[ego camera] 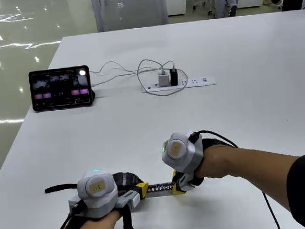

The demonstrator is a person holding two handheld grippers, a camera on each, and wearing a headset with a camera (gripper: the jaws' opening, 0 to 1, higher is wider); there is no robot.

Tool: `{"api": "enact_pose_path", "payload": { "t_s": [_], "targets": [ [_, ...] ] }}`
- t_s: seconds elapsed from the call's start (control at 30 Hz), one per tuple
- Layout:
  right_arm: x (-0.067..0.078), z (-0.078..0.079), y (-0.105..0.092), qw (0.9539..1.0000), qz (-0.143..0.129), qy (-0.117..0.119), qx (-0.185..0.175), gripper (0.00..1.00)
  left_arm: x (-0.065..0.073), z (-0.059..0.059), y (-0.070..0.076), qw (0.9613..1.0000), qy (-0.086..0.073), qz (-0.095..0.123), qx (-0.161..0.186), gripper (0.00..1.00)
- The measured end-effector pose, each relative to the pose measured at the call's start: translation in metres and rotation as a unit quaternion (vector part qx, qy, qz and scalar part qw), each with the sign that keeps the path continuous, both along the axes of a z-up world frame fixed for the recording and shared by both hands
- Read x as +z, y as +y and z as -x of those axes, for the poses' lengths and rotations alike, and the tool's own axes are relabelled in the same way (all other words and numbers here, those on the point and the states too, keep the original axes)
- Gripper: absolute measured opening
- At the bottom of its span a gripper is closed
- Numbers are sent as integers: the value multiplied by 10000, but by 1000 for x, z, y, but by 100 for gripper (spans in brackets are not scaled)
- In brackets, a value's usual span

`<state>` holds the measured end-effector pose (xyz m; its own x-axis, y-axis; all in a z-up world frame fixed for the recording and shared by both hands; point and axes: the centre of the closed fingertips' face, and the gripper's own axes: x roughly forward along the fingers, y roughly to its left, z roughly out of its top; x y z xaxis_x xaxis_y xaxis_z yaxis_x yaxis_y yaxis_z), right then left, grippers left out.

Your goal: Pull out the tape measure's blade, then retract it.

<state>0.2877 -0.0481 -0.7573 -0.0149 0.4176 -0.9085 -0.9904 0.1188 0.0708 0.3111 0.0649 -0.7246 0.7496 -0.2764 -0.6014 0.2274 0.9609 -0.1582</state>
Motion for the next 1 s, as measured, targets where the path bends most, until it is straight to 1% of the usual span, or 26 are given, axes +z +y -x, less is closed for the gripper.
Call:
{"api": "enact_pose_path", "payload": {
  "t_s": [0.4, 1.0],
  "targets": [
    [0, 0, 5, 10000, -34, 24, -14, 10, 0, 0, 0, 10000, 12, 21, 2, 61],
    [0, 0, 15, 9999, -136, -19, 35, 10, -1, 0, 0, 10000, 36, 50, -3, 61]
  ]
}}
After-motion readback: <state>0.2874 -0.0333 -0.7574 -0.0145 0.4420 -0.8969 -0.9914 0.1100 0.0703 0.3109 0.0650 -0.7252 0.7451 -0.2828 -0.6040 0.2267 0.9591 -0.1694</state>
